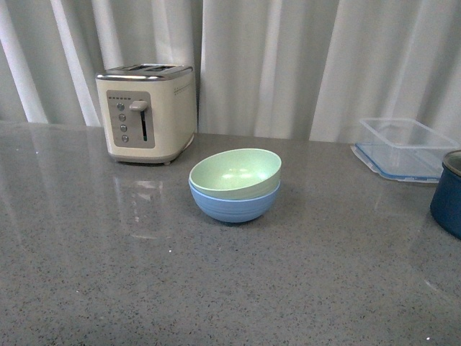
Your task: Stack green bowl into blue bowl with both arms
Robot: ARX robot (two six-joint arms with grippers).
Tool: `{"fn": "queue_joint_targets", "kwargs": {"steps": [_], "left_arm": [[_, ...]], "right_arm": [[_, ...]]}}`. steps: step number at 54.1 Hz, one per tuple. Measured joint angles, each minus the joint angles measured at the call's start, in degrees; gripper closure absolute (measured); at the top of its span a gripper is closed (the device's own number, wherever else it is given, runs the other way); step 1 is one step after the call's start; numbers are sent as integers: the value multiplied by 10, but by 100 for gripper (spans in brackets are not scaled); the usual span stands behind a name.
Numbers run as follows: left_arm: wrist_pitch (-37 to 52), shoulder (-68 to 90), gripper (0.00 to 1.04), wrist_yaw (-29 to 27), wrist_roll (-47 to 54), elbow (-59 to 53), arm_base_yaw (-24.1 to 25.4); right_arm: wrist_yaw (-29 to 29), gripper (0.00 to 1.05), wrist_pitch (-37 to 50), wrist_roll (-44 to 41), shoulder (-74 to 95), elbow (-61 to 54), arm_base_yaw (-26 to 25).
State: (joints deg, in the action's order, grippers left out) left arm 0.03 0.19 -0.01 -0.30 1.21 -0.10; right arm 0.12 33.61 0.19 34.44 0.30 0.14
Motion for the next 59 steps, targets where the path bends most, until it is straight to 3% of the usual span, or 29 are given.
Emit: {"fn": "queue_joint_targets", "kwargs": {"steps": [50, 55, 59], "left_arm": [[0, 0, 7, 0, 0, 0, 0], [0, 0, 7, 0, 0, 0, 0], [0, 0, 7, 0, 0, 0, 0]], "right_arm": [[0, 104, -241, 0, -251, 0, 0], [-1, 104, -327, 0, -317, 0, 0], [-1, 104, -333, 0, -341, 0, 0]]}}
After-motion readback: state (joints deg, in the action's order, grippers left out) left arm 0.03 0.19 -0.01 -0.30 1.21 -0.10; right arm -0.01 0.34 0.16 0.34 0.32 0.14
